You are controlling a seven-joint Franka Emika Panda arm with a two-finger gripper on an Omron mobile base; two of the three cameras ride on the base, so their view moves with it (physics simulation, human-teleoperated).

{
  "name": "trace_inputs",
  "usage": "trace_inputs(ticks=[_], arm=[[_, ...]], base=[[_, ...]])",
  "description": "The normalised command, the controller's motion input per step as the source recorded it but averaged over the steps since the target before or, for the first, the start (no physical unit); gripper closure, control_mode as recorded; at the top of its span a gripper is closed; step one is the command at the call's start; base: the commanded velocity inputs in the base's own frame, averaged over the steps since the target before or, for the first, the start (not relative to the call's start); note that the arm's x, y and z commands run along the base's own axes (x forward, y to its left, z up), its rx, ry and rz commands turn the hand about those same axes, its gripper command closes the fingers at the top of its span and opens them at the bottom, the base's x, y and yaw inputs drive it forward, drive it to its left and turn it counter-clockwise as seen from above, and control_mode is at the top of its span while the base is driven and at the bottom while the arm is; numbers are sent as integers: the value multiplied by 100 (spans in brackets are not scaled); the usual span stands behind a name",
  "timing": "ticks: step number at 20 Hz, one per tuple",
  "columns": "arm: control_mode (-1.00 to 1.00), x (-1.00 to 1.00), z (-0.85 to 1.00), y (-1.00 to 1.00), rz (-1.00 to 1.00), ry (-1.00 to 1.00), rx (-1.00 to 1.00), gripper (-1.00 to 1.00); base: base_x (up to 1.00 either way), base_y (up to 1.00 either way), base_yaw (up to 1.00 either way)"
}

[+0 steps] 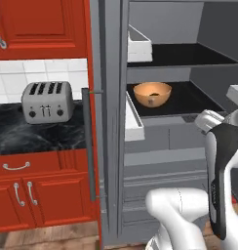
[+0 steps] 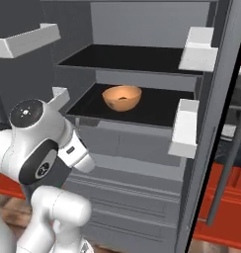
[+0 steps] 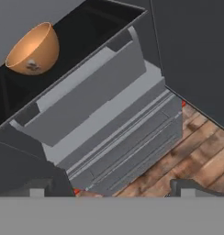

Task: Place the bowl with the avocado and lemon wedge on the second highest shelf of the fridge. Place the bowl with the chicken drumsticks on the top shelf of the fridge.

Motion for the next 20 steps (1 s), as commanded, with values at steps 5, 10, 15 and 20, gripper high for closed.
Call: trace_inputs(ticks=[5, 10, 15, 20], arm=[[100, 0, 0, 0, 0, 0, 0, -100], [100, 0, 0, 0, 0, 0, 0, -100], [100, 0, 0, 0, 0, 0, 0, -100], [100, 0, 0, 0, 0, 0, 0, -100]], base=[[-100, -1, -3], [-100, -38, -28], [-85, -65, -45], [28, -100, -37]])
